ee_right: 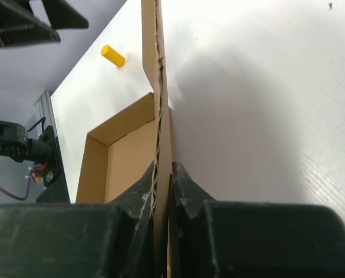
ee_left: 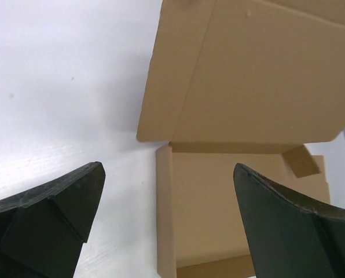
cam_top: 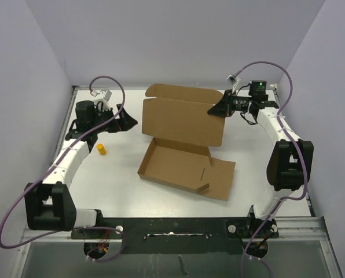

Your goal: Fold the paper box

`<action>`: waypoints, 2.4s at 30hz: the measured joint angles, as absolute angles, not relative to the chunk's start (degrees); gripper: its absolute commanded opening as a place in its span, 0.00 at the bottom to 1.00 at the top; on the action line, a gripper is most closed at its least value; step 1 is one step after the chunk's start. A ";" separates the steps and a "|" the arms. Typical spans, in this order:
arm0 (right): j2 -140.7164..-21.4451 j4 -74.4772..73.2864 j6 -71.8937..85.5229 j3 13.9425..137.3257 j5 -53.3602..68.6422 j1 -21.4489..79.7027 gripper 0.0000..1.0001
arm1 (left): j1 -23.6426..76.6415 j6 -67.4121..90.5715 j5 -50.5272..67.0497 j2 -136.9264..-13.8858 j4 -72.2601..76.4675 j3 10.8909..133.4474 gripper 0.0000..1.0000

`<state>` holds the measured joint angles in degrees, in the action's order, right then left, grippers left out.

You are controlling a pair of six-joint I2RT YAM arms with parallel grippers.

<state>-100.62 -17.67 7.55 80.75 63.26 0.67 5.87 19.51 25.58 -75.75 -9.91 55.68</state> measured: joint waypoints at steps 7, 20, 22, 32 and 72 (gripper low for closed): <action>-102.61 -22.81 1.08 85.71 65.91 1.74 0.00 | 0.12 25.47 44.56 -88.99 6.48 58.28 0.80; -104.81 -28.45 -5.50 90.41 68.69 3.53 0.00 | 2.63 24.47 53.65 -103.59 15.97 64.36 0.59; -104.81 -29.15 -6.15 91.05 69.01 3.88 0.00 | 2.66 24.32 54.98 -104.77 18.26 64.64 0.47; -104.81 -33.15 -10.00 94.65 69.49 5.08 0.02 | 2.81 31.33 62.83 -107.15 39.59 61.32 0.00; -107.11 -34.76 -16.19 67.77 46.48 -7.11 0.45 | 4.56 17.61 42.89 -76.07 44.82 33.12 0.00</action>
<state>-107.11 -34.76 -16.19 67.77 46.48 -7.11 4.56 17.61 42.89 -76.07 44.82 33.12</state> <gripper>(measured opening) 0.528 0.016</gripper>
